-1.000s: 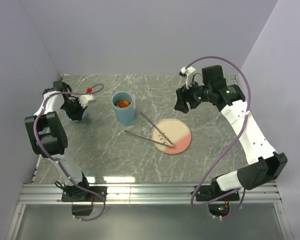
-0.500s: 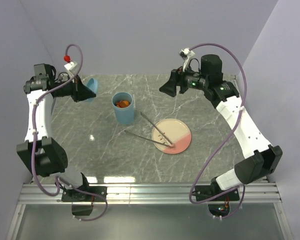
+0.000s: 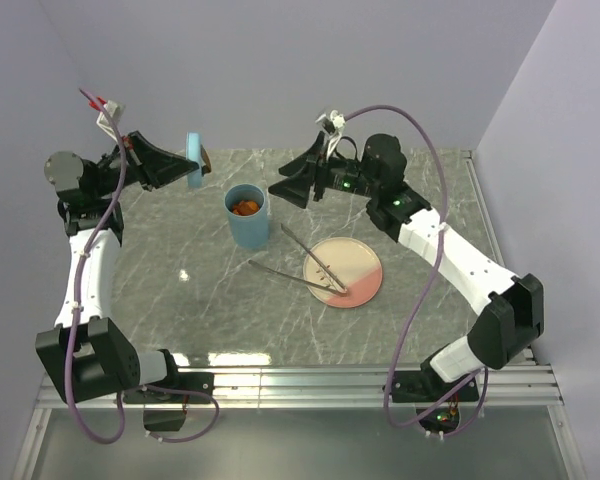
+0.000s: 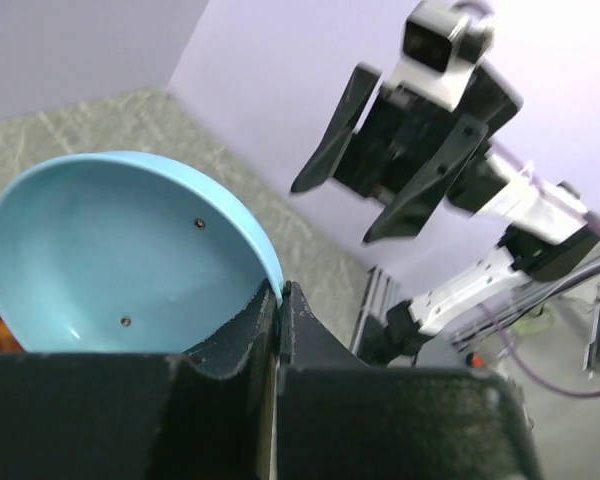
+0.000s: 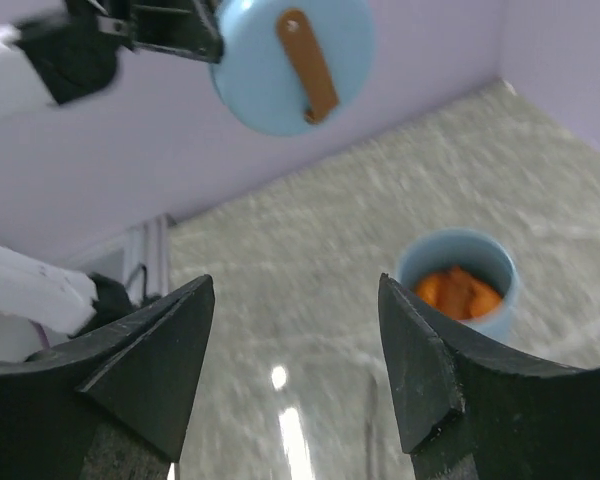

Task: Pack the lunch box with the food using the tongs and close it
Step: Pass the lid of the lunch box from the left arm to the right

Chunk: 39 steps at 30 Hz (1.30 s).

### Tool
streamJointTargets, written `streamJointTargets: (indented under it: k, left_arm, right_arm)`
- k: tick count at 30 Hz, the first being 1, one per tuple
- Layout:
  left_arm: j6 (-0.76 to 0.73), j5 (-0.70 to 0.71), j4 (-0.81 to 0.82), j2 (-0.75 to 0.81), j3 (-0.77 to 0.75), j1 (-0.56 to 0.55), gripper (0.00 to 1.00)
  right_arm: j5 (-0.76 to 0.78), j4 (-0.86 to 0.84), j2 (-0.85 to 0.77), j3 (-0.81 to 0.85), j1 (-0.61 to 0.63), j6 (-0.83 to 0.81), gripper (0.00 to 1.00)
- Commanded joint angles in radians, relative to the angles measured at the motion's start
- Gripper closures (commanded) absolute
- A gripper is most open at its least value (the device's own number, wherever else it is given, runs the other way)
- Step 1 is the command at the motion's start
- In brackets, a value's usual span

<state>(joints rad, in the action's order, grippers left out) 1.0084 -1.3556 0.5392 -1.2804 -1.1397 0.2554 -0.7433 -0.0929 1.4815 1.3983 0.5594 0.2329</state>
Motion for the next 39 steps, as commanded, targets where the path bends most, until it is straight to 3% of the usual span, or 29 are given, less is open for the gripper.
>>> streamJointTargets:
  k: [1, 10, 15, 17, 21, 24, 39]
  left_arm:
    - [0.355, 0.079, 0.358, 0.029, -0.032, -0.018, 1.00]
    - [0.341, 0.107, 0.278, 0.039, -0.159, -0.136, 1.00]
    - [0.354, 0.067, 0.308, 0.036, -0.204, -0.179, 1.00]
    - [0.354, 0.056, 0.314, 0.041, -0.207, -0.188, 1.00]
    - [0.354, 0.043, 0.324, 0.049, -0.204, -0.212, 1.00]
    - [0.364, 0.033, 0.335, 0.040, -0.212, -0.225, 1.00]
    - [0.384, 0.016, 0.363, 0.024, -0.232, -0.249, 1.00]
  right_arm:
    - [-0.036, -0.457, 0.026, -0.051, 0.036, 0.181, 0.27]
    - [-0.031, -0.918, 0.269, 0.100, 0.063, 0.483, 0.33]
    - [-0.030, -1.080, 0.296, 0.111, 0.071, 0.473, 0.34]
    - [-0.028, -1.094, 0.269, 0.088, 0.076, 0.429, 0.34]
    - [-0.008, -1.097, 0.185, 0.002, 0.120, 0.179, 0.35]
    - [-0.024, -1.090, 0.177, -0.009, 0.135, 0.109, 0.36]
    - [0.004, -1.074, 0.218, -0.010, 0.140, 0.102, 0.40]
